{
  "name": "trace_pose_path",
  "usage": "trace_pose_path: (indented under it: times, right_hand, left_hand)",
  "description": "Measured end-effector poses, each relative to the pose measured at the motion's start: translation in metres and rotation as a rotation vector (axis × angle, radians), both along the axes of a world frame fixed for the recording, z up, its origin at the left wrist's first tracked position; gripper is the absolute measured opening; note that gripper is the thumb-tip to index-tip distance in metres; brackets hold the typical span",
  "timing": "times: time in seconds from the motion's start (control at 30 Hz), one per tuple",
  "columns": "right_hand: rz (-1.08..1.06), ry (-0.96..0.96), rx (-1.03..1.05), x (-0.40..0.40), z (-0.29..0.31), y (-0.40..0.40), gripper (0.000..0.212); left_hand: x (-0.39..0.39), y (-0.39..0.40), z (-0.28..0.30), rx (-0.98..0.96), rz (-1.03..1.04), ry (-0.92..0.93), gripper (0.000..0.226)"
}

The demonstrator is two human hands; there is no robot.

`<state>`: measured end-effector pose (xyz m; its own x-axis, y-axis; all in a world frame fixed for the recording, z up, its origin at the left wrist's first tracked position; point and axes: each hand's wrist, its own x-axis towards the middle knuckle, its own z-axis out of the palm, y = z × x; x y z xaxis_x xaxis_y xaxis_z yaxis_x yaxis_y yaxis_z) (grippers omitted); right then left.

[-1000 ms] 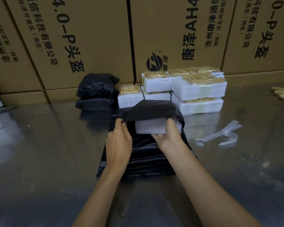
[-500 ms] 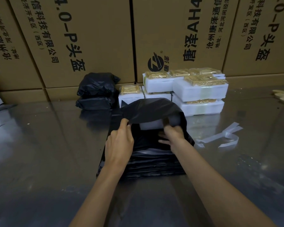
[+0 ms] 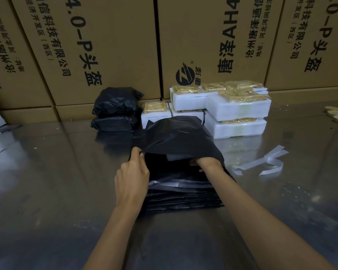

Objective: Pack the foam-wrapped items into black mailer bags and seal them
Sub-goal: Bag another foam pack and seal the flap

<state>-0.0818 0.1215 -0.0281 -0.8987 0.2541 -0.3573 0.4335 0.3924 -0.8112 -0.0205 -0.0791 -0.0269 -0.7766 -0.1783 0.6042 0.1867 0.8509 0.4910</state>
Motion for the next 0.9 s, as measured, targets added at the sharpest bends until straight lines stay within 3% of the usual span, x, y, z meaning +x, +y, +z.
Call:
trace_pose_path:
  times: [0.23, 0.37, 0.43, 0.53, 0.63, 0.67, 0.77, 0.8, 0.83, 0.9]
  right_hand:
    - [0.195, 0.229, 0.167, 0.049, 0.020, 0.012, 0.038]
    - [0.331, 0.256, 0.223, 0.082, 0.055, 0.033, 0.020]
    - [0.292, 0.299, 0.172, 0.098, 0.077, 0.045, 0.023]
    - [0.054, 0.598, 0.138, 0.091, 0.101, 0.057, 0.020]
    - [-0.047, 0.732, 0.162, 0.051, 0.106, 0.050, 0.019]
    - [-0.005, 0.704, 0.175, 0.035, 0.103, 0.046, 0.032]
    - [0.149, 0.548, 0.097, 0.004, 0.070, 0.037, 0.086]
    - [0.181, 0.497, 0.052, 0.002, 0.052, 0.037, 0.094]
    - [0.211, 0.463, 0.022, 0.001, 0.031, 0.038, 0.093]
    - [0.208, 0.471, 0.106, -0.001, -0.011, 0.040, 0.070]
  left_hand:
    - [0.011, -0.012, -0.002, -0.107, 0.009, -0.035, 0.014]
    - [0.023, -0.031, 0.001, -0.126, -0.114, -0.146, 0.004]
    - [0.026, -0.039, 0.012, 0.018, -0.214, -0.169, 0.007]
    - [0.009, -0.038, 0.038, 0.245, -0.301, -0.033, 0.016]
    - [-0.039, -0.014, 0.068, 0.303, -0.314, -0.094, 0.010]
    - [-0.058, -0.005, 0.074, 0.294, -0.344, -0.189, 0.022]
    - [-0.096, 0.017, 0.065, 0.241, -0.532, -0.596, 0.101]
    - [-0.101, 0.021, 0.051, 0.194, -0.576, -0.706, 0.119]
    - [-0.102, 0.022, 0.033, 0.164, -0.605, -0.772, 0.129]
    - [-0.103, 0.023, -0.004, 0.191, -0.596, -0.746, 0.129]
